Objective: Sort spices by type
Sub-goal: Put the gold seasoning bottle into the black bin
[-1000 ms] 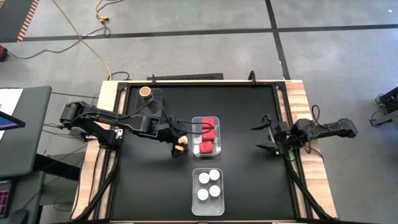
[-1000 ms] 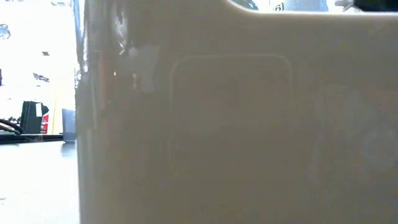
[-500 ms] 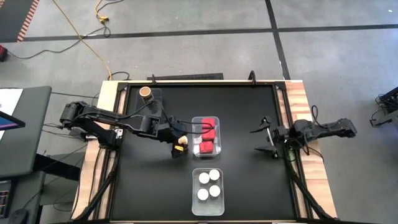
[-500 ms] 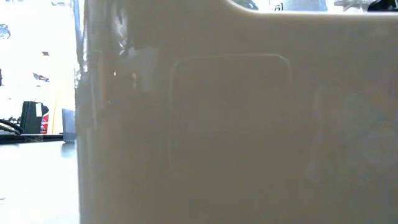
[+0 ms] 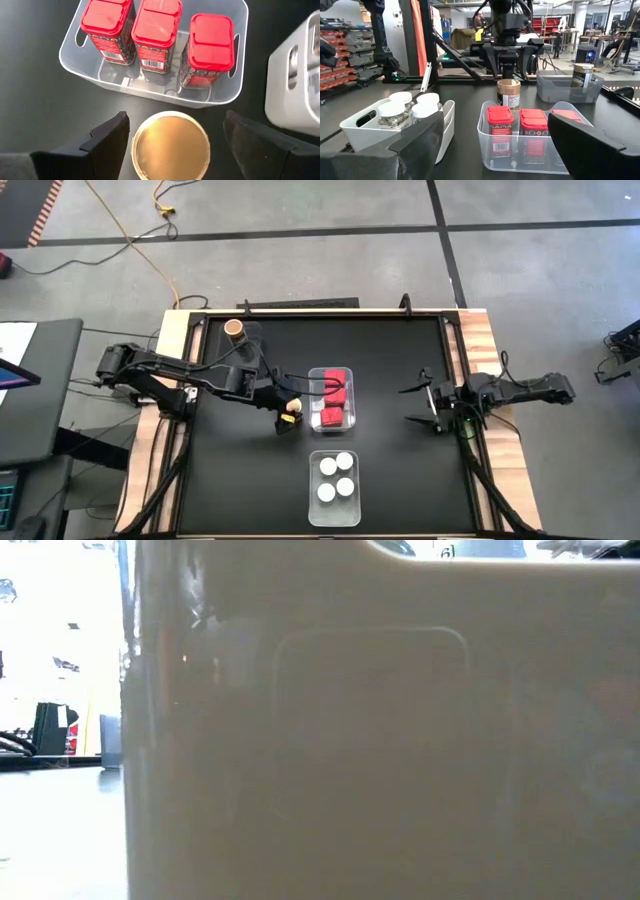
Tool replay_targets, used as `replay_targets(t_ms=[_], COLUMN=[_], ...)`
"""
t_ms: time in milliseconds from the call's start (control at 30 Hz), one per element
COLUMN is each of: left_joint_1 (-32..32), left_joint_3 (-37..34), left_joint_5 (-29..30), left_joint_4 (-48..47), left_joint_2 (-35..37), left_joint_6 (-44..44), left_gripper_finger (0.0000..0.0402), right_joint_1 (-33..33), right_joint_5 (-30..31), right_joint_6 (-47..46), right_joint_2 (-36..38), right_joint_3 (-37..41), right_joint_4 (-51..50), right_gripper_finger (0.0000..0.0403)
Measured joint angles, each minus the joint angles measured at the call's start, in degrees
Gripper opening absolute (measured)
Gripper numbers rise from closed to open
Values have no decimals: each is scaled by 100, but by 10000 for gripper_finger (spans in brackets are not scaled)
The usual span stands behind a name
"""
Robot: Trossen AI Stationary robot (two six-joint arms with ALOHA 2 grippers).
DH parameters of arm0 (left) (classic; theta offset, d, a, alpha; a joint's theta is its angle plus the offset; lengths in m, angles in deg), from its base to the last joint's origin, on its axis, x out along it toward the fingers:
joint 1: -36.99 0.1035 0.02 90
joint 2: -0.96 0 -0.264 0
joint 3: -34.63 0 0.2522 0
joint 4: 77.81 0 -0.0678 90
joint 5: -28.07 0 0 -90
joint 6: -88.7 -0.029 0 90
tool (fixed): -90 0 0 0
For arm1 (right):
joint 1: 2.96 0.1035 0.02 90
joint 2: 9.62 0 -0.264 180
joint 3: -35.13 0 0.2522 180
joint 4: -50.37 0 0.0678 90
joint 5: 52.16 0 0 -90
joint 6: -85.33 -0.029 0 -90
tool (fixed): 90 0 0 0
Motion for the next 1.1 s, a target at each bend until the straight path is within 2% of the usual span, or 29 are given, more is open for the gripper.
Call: replay_targets(t_ms=[167,400,1100], left_joint_1=[-22,-20,0], left_joint_3=[-2,-2,-4], left_joint_5=[0,-258,-210], left_joint_4=[-126,-178,-314], left_joint_2=[0,0,-2], left_joint_6=[-356,-361,-213], left_gripper_finger=[309,309,309], right_joint_1=[0,0,0], right_joint_5=[0,0,-2], right_joint_6=[-2,-4,-4], right_joint_2=[0,0,0], right_joint_3=[0,0,2], right_joint_4=[-13,-29,-48], right_gripper_finger=[384,384,384])
